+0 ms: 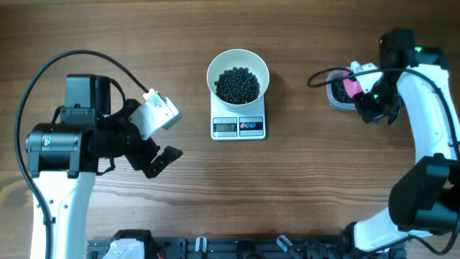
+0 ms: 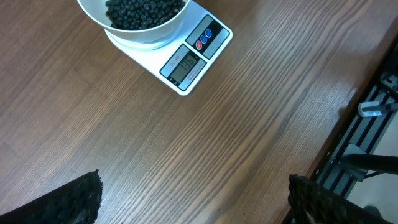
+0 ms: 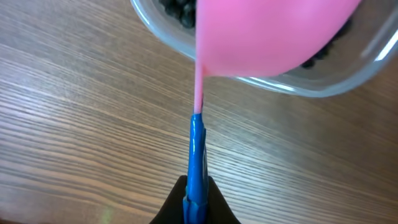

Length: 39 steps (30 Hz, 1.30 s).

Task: Scoop item into bowl and weigh 150g on scale
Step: 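Carry the scoop right and lower it into the bean tub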

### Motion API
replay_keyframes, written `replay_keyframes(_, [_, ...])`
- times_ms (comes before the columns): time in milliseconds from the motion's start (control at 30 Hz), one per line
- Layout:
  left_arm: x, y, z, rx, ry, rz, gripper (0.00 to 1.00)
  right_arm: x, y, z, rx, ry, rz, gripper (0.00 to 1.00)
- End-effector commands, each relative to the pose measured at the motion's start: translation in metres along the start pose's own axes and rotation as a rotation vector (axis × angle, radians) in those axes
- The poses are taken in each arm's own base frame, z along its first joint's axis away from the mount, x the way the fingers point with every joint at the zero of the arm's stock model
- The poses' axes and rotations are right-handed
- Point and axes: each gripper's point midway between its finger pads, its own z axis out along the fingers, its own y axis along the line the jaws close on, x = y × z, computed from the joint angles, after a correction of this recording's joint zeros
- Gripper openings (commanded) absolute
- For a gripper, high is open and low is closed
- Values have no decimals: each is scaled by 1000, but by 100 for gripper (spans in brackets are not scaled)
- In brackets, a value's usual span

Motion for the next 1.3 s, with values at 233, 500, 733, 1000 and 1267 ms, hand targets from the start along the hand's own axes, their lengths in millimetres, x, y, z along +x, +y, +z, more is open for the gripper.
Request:
replay_keyframes(233, [-5, 1, -7, -17, -24, 22, 100, -16, -4, 12, 6, -64, 44, 20])
replay_keyframes(500, [-5, 1, -7, -17, -24, 22, 100, -18, -4, 12, 8, -70, 49, 8])
replay_keyframes(733, [-5, 1, -7, -17, -24, 22, 100, -46, 17, -18, -187, -224, 305, 20])
replay_keyframes(1000, [-5, 1, -7, -17, -24, 22, 100, -18, 13, -120, -283, -435, 1102, 100])
replay_keyframes(1267, [-5, 1, -7, -17, -24, 22, 100, 12, 55, -104, -399, -280, 1490, 100])
